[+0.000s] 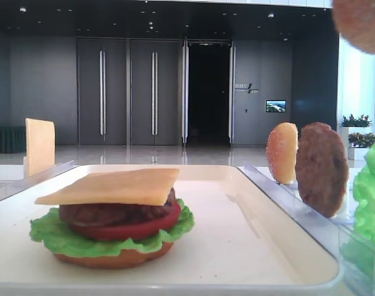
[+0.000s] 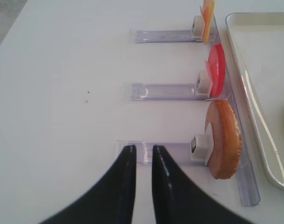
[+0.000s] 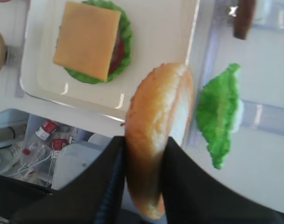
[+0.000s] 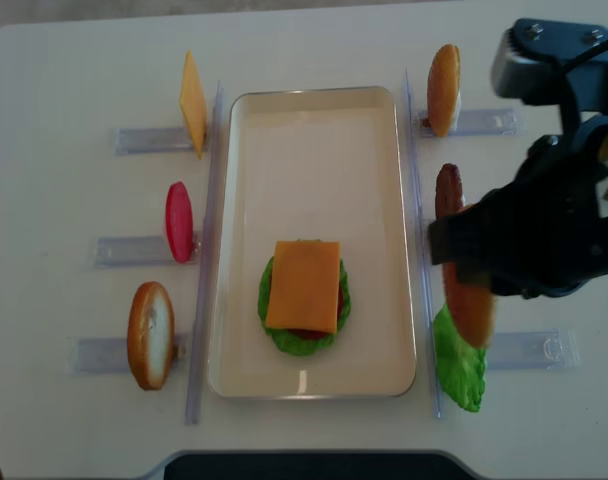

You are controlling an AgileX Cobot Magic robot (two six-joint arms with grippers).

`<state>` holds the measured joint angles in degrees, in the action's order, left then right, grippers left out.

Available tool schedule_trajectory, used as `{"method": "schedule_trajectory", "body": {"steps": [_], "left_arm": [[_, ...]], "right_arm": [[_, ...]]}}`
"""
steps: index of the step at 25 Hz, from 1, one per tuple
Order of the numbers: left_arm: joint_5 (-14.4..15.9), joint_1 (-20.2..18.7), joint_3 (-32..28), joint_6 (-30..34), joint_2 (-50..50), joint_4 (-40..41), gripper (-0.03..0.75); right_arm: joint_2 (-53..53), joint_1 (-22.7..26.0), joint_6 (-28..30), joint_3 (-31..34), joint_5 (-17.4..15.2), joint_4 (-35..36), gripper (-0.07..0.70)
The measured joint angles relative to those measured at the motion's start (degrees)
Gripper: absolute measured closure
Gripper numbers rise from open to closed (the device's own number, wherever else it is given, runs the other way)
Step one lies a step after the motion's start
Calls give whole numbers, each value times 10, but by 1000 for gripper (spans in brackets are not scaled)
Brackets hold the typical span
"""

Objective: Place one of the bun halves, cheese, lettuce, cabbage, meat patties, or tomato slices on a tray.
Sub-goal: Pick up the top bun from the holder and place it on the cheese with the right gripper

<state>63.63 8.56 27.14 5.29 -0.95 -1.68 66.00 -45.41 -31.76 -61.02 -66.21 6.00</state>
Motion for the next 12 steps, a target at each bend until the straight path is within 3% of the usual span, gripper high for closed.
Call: {"method": "schedule_trajectory", "body": {"steps": [6, 12], "left_arm": [[0, 0, 0, 0, 0, 0, 622], [0, 0, 0, 0, 0, 0, 622]], "right_arm": [[89, -84, -3, -7, 66, 26, 433], [170, -136, 6, -69, 80, 32, 433]]}}
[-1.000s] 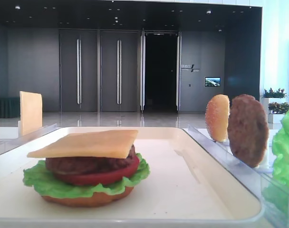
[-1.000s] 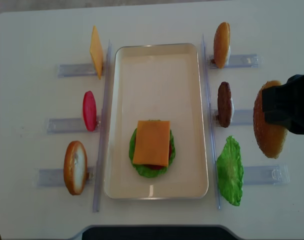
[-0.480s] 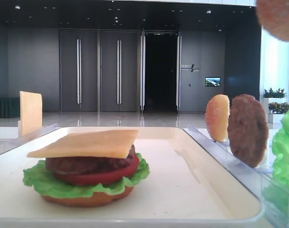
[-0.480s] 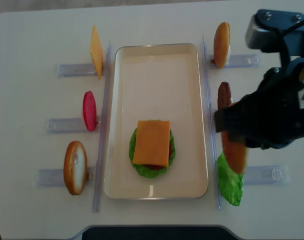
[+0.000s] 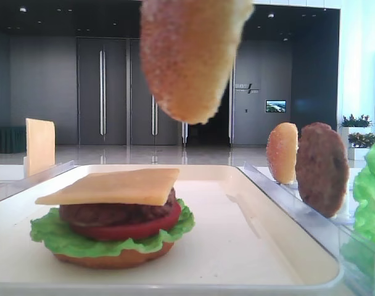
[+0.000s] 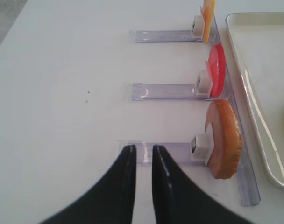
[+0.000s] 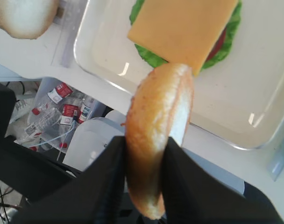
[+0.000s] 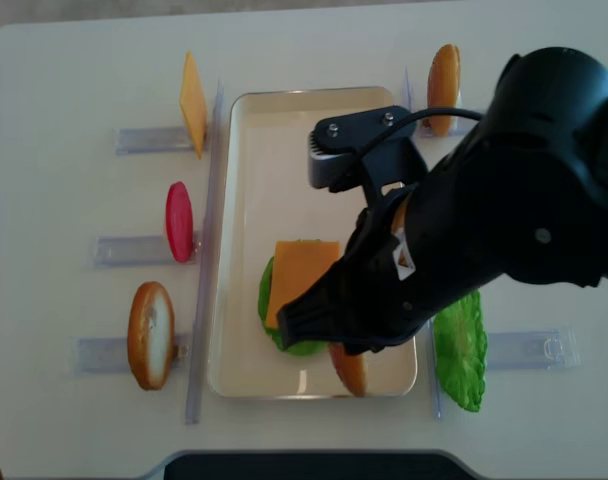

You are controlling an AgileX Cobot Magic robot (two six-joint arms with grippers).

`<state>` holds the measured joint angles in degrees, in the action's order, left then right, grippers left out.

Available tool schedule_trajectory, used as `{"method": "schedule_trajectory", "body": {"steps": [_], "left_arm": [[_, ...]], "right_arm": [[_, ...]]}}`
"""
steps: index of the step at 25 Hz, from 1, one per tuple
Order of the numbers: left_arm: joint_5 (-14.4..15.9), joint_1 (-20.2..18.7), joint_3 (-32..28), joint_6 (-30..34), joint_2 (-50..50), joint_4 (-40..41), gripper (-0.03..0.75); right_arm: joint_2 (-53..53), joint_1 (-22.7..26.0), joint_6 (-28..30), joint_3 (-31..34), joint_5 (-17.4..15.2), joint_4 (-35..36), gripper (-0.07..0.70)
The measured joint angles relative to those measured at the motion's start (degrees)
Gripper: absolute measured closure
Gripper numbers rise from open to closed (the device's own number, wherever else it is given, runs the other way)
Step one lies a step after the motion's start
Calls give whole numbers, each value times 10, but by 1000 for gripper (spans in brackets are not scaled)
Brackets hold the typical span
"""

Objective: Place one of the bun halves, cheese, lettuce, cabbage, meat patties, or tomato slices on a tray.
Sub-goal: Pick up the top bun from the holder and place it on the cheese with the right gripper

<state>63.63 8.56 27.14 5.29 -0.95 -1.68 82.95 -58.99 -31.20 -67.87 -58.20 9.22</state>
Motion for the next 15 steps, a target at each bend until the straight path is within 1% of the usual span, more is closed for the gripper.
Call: {"method": "schedule_trajectory", "body": {"steps": [3, 9, 12, 14, 15], "left_arm": [[0, 0, 0, 0, 0, 0, 622], [0, 0, 0, 0, 0, 0, 622], [0, 0, 0, 0, 0, 0, 622], [0, 0, 0, 0, 0, 0, 622], [0, 0, 0, 0, 0, 0, 622]], "right_arm": [[16, -5, 11, -14, 2, 6, 433], [17, -6, 26, -18, 5, 9, 433], [18, -6, 62, -18, 26, 28, 433], [22, -6, 102, -18, 47, 62, 433], [26, -3, 131, -18, 57, 89, 433]]}}
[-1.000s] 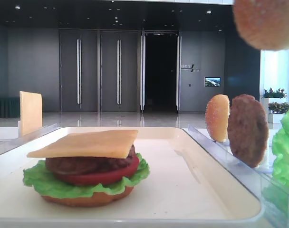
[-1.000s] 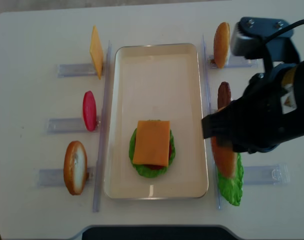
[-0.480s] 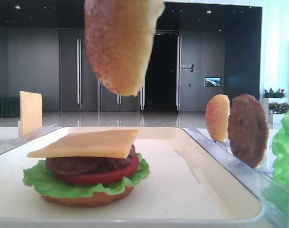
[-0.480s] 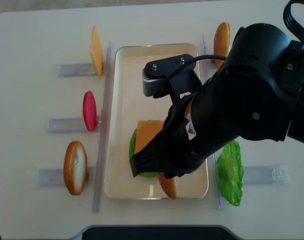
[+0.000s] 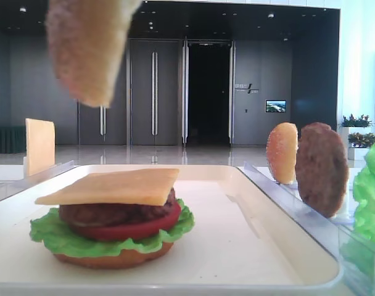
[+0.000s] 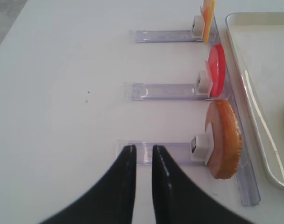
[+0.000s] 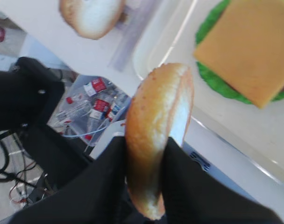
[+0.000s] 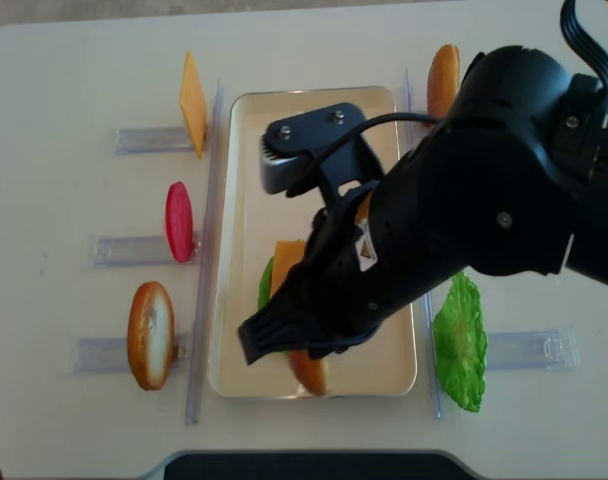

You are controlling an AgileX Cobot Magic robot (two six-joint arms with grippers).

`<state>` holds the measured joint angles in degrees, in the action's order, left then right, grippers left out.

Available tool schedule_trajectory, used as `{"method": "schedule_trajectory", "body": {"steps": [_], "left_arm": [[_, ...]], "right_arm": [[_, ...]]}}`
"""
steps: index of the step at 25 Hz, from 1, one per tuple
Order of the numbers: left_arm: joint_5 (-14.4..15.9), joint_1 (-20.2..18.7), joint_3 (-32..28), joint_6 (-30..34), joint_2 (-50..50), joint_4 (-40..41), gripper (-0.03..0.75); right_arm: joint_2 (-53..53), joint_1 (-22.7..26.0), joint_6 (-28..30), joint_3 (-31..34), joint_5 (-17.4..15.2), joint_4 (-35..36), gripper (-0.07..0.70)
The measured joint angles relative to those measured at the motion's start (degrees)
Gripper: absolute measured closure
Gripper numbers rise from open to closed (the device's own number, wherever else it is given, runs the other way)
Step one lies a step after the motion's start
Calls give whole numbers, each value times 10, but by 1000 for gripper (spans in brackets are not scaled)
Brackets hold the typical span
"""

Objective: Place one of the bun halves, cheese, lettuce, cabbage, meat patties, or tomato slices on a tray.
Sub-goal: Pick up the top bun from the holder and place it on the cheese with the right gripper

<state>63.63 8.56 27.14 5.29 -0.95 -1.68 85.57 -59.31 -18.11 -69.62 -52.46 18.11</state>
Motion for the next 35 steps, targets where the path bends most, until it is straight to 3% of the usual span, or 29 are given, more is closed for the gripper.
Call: {"method": "schedule_trajectory", "body": {"steps": [6, 12, 27, 35], "left_arm": [[0, 0, 0, 0, 0, 0, 622], [0, 0, 0, 0, 0, 0, 622], [0, 0, 0, 0, 0, 0, 622], [0, 0, 0, 0, 0, 0, 622]], "right_arm": [[34, 49, 237, 0, 12, 216, 433], [58, 111, 386, 0, -3, 365, 433], [123, 205, 536, 34, -18, 493, 433], [149, 270, 592, 49, -46, 549, 433]]}}
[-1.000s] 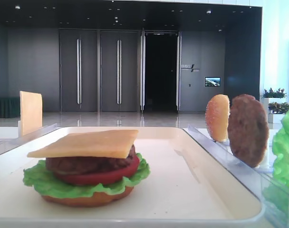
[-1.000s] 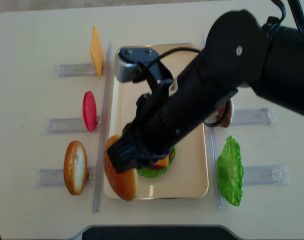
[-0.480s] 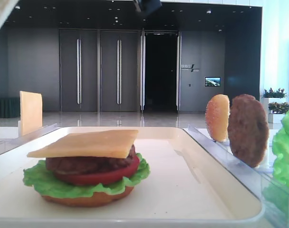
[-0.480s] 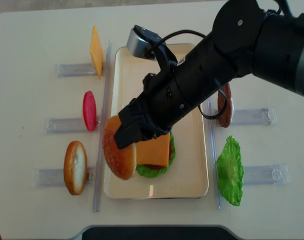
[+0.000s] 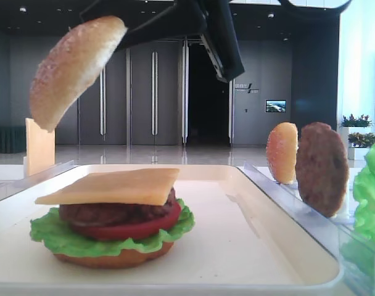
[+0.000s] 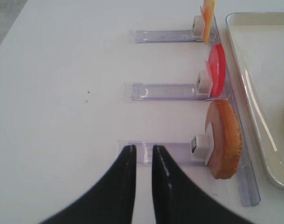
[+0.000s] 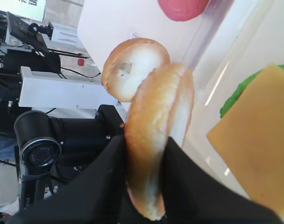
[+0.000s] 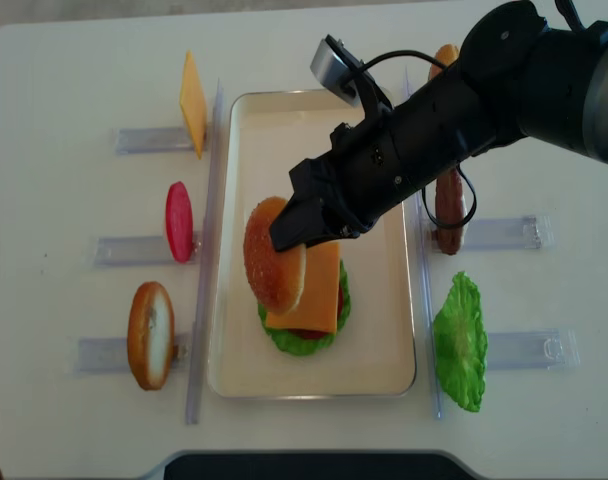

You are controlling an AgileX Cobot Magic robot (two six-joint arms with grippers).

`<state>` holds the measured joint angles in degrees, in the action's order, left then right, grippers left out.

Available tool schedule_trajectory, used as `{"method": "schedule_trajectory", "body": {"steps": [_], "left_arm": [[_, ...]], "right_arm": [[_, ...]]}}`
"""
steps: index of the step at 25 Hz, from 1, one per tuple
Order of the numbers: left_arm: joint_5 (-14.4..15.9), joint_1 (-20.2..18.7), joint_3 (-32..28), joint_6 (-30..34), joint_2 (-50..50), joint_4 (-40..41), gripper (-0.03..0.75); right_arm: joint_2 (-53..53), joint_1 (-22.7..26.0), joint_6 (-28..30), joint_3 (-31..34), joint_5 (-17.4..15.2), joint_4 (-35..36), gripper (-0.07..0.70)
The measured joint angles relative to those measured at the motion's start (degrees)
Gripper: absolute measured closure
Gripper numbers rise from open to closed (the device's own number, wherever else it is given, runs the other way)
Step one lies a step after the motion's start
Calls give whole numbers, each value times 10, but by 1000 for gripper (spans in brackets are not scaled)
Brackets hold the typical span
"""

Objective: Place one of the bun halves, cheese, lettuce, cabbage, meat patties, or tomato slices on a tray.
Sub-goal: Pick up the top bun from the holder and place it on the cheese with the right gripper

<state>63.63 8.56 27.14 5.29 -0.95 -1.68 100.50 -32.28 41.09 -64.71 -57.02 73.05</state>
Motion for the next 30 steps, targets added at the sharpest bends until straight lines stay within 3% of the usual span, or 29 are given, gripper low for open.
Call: {"method": "schedule_trajectory", "body": {"steps": [11, 30], "left_arm": [[0, 0, 0, 0, 0, 0, 622], [0, 0, 0, 0, 0, 0, 622]], "right_arm": [[28, 15, 64, 48, -4, 64, 433], [66, 15, 73, 49, -1, 74, 433]]}}
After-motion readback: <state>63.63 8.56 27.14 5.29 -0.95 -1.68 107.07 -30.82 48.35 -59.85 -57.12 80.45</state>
